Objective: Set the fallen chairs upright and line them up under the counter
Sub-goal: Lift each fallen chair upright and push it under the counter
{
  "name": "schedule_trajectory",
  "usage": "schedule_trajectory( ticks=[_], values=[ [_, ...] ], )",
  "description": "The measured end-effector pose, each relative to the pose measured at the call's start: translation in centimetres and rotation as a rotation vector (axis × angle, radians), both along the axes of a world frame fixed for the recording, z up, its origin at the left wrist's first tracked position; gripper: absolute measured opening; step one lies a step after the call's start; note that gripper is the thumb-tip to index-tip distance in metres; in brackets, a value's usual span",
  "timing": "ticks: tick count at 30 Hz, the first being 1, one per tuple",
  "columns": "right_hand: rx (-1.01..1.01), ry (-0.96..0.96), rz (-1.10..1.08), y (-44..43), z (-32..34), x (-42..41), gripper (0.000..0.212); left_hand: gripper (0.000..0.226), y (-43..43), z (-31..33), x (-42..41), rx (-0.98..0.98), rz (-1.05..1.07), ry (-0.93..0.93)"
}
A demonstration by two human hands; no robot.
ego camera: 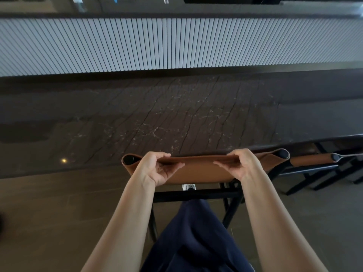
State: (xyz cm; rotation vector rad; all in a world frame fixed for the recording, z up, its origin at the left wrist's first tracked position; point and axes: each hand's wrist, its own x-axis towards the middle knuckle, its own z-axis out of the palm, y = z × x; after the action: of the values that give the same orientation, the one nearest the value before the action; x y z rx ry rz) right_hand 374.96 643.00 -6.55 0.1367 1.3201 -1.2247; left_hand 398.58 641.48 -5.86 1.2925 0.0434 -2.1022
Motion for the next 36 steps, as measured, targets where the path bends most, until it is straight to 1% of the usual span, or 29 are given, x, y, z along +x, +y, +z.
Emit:
schedule_trajectory(
  ticks=[4, 9, 13, 16, 18, 22, 25, 36],
  values=[
    [-0.02, 0.039, -0.032, 1.4, -0.3, -0.2, 0.02, 0.038, 1.1, 0.1, -0.4, -0.064, -0.013, -0.078],
    [-0.048, 0.064, -0.001, 2.5, -1.3, 0.7, 0.021, 0.039, 2.6, -0.9, 0.7, -0.096, 0.056, -0.092],
    [-0.074, 0.078, 0.001, 2.3, -2.9, 0.4, 0.021, 0.03, 3.1, -2.2, 0.7, -0.138, 0.061, -0.053],
    [-0.093, 0.092, -0.004, 1.2, -4.3, 0.1, 0.024, 0.028, 2.8, -3.3, 0.2, -0.161, 0.067, -0.038],
    [-0.081, 0.1, -0.003, 0.6, -5.6, 0.2, 0.027, 0.026, 2.6, -4.4, 0.1, -0.148, 0.075, -0.028],
    [-0.038, 0.069, 0.009, 0.8, -8.0, 0.1, 0.024, 0.02, 2.7, -7.2, 0.7, -0.102, 0.065, -0.003],
    [0.013, 0.045, 0.045, 1.3, -9.2, 0.0, 0.025, 0.023, 3.3, -8.6, 0.9, -0.053, 0.061, 0.023],
    [0.014, 0.019, 0.042, 0.4, -10.0, -0.2, 0.024, 0.03, 1.7, -9.6, 1.1, -0.004, 0.043, 0.065]
  ],
)
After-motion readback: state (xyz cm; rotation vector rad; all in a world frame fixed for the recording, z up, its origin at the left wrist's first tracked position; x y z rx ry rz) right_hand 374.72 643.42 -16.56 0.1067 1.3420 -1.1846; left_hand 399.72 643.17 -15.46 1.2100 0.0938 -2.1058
